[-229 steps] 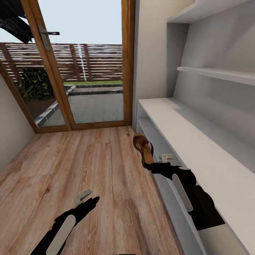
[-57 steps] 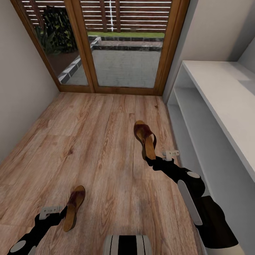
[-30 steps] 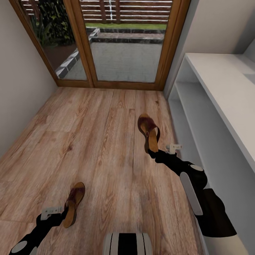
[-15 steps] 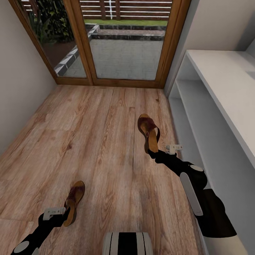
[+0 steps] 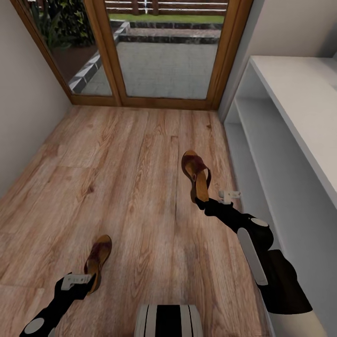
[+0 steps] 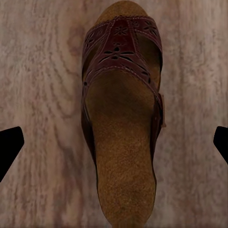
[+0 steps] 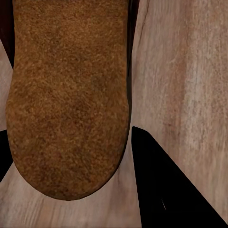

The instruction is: Pick up the two gym shoes and the two sandals from the corridor floor and place them onto the hallstand (shoe rack) in the corridor, making sure they are on the rack and not on the floor. Arrange them so the two gym shoes are next to each other and the two sandals are next to each other.

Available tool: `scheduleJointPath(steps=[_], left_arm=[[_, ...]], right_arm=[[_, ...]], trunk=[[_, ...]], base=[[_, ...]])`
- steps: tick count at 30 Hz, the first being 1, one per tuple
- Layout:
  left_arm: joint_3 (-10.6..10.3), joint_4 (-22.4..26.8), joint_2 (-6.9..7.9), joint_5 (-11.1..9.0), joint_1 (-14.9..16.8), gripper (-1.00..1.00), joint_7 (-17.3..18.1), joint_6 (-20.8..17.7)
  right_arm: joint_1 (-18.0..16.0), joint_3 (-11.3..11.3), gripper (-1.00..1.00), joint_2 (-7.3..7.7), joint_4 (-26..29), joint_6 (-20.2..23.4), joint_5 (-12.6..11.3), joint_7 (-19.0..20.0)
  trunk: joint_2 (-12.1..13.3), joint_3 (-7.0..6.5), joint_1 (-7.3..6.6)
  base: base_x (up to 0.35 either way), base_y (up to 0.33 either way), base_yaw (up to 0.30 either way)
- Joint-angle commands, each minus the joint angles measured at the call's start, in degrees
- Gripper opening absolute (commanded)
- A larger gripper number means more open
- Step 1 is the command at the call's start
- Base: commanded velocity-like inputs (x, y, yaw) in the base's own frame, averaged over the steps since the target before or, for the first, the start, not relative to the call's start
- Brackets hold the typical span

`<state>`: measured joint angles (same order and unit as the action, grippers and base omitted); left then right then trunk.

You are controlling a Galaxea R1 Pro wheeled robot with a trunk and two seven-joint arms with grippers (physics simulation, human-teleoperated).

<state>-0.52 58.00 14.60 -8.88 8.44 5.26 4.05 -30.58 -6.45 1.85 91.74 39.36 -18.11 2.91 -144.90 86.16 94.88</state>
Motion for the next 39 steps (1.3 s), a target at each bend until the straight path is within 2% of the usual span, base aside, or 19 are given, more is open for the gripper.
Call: scheduleJointPath(steps=[1,8,10,11,14,31,33,34,36,39], left_arm=[[0.0,0.0,-0.03,0.0,0.1,1.00,0.1,0.4],[0.2,0.0,0.48,-0.1,0.6,1.00,1.6,2.3],[0.3,0.0,0.59,-0.1,1.3,1.00,3.2,2.3],[0.5,0.0,0.64,-0.1,2.0,1.00,5.2,2.4],[0.6,0.0,0.63,0.0,2.7,1.00,6.7,2.5],[0.8,-0.5,0.68,-0.2,3.0,1.00,6.9,3.1],[1.1,-0.5,0.67,-0.3,3.0,1.00,6.8,3.1],[2.4,-0.6,0.44,-0.2,2.9,1.00,6.8,3.2],[3.5,-0.6,0.23,-0.2,2.9,1.00,6.9,3.2],[4.2,-0.6,0.09,0.0,2.9,1.00,6.9,3.2]], right_arm=[[0.0,0.0,-1.00,0.00,0.0,0.0,-0.3,-0.2],[0.0,-0.1,-1.00,0.00,0.1,0.0,-0.3,-0.1],[0.0,-0.1,-1.00,0.00,0.1,0.1,-0.3,-0.1],[0.0,-0.2,-1.00,0.00,0.1,0.1,-0.3,-0.1],[0.0,-0.2,-1.00,0.00,0.1,0.1,-0.3,-0.1],[0.0,-0.2,-1.00,0.00,0.3,0.2,-0.3,-0.1],[0.0,-0.2,-1.00,0.00,0.3,0.3,-0.3,-0.1],[0.0,-0.2,-1.00,0.00,0.3,0.3,-0.3,-0.1],[0.0,-0.2,-1.00,0.00,0.3,0.3,-0.3,-0.1],[0.0,-0.2,-1.00,0.00,0.3,0.3,-0.3,-0.1]], trunk=[[0.0,0.23,0.02],[-0.1,1.78,0.20],[-0.1,2.22,0.25],[-0.1,2.44,0.28],[-0.2,3.11,0.36],[-0.4,6.88,0.80],[-0.4,7.10,0.82],[-0.4,7.10,0.82],[-0.4,7.10,0.82],[-0.4,7.10,0.82]], base=[[0.000,0.000,0.000],[0.000,0.000,0.000],[0.000,0.000,0.000],[0.000,0.000,0.000],[0.000,0.000,0.000],[0.000,0.000,0.000],[0.000,0.000,0.000],[0.000,0.000,0.000],[0.000,0.000,0.000],[0.000,0.000,0.000]])
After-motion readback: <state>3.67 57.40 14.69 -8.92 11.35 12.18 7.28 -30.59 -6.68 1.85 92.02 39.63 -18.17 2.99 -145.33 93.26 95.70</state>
